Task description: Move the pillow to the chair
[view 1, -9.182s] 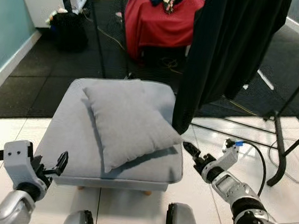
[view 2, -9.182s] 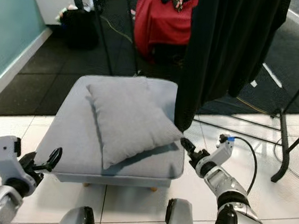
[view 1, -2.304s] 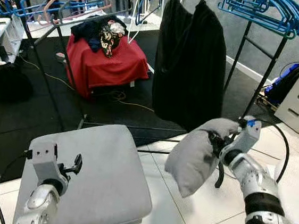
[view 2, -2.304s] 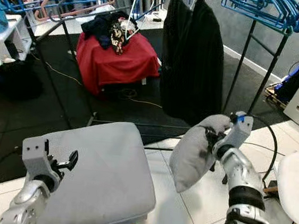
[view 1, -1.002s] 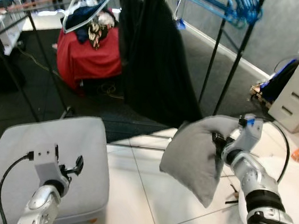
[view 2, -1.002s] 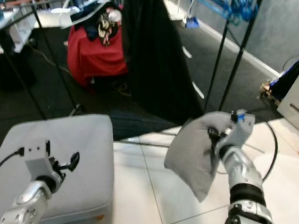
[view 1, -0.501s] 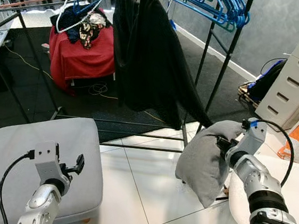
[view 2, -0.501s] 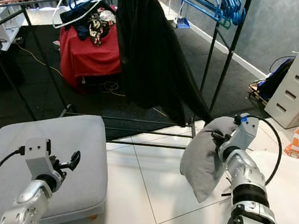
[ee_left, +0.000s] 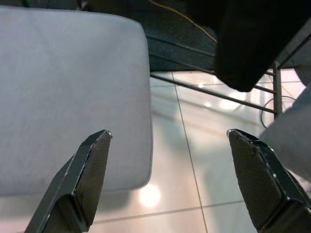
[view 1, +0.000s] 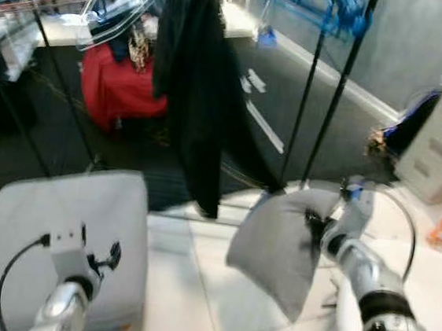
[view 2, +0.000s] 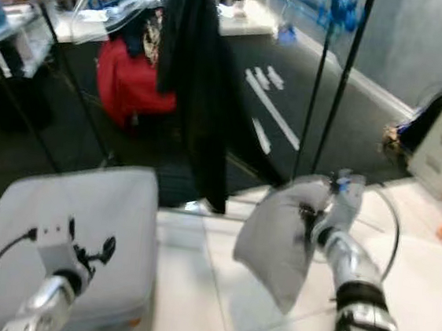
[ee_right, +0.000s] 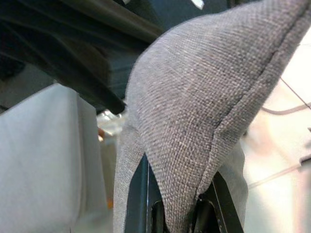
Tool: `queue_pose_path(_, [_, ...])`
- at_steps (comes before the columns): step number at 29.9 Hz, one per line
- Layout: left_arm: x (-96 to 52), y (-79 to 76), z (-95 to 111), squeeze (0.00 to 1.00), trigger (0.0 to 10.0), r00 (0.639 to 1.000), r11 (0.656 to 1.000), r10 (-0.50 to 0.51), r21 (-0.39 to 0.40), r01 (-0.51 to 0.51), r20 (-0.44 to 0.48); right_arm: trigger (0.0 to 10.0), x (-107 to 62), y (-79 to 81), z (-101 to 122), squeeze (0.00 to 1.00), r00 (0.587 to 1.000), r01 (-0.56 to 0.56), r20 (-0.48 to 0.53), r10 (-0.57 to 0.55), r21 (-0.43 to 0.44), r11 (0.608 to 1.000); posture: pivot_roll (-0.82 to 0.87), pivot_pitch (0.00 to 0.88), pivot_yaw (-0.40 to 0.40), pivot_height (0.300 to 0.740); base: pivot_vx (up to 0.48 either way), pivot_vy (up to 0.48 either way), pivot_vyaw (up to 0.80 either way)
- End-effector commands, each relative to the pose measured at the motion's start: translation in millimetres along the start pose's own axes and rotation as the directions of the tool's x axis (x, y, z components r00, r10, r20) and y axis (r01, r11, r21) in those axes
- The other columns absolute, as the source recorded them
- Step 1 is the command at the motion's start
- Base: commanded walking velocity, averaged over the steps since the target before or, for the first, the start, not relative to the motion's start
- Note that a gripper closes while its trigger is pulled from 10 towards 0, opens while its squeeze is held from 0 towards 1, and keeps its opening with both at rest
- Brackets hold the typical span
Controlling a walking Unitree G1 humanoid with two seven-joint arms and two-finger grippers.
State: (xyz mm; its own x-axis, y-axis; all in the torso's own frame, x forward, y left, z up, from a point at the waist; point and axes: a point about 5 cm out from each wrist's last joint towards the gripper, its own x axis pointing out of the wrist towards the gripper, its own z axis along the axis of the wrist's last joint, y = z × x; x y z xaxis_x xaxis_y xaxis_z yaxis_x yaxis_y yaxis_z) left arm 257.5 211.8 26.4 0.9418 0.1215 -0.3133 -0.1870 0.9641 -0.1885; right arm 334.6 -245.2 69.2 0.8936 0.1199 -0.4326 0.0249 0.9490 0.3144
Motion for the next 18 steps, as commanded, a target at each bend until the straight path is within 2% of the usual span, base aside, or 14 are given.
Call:
queue_pose_path(1, [-3.6,10.6,-9,0.00,10.0,0.999,0.999,0.039,0.039,-0.038,-0.033,10.0,-1.5,-3.9,4,0.00,1.000,0.007,0.022,-0.006,-0.021,1.000,-0.23,0.000,0.007,0.740,0.000,0.000,0.00])
queue_pose_path(4, [-3.6,12.5,-13,0.00,10.0,0.998,0.998,0.051,0.048,-0.049,-0.048,10.0,-7.4,-19.2,-15,0.00,0.997,0.068,-0.043,-0.070,-0.030,0.997,-0.23,0.000,0.006,0.740,0.000,0.000,0.00])
queue_pose_path(8, [-3.2,12.9,-15,0.00,10.0,0.997,0.997,0.055,0.047,-0.053,-0.052,10.0,-11.3,-25.7,-31,0.00,0.989,0.084,-0.115,-0.088,-0.044,0.995,-0.23,0.000,0.006,0.740,0.000,0.000,0.00])
queue_pose_path(10, [-2.7,12.1,-20,0.00,10.0,0.996,0.997,0.059,0.051,-0.056,-0.070,10.0,-20.0,-32.4,-64,0.00,0.965,0.064,-0.248,-0.085,-0.092,0.994,-0.22,0.000,0.002,0.740,0.000,0.000,0.00])
queue_pose_path(11, [-2.7,12.1,-20,0.00,10.0,0.996,0.997,0.059,0.051,-0.056,-0.070,10.0,-20.0,-32.4,-64,0.00,0.965,0.064,-0.248,-0.085,-0.092,0.994,-0.22,0.000,0.002,0.740,0.000,0.000,0.00])
queue_pose_path(13, [-2.9,10.6,-27,0.00,10.0,0.994,0.997,0.058,0.057,-0.053,-0.090,10.0,-27.0,-37.3,-83,0.00,0.946,0.061,-0.310,-0.095,-0.117,0.991,-0.22,0.000,0.002,0.740,0.000,0.000,0.00])
queue_pose_path(18, [-6.6,8.0,-39,0.00,10.0,0.991,0.997,0.049,0.065,-0.041,-0.124,10.0,-33.4,-44.5,-94,0.00,0.940,0.095,-0.316,-0.132,-0.129,0.987,-0.22,0.000,0.004,0.740,0.000,0.000,0.00])
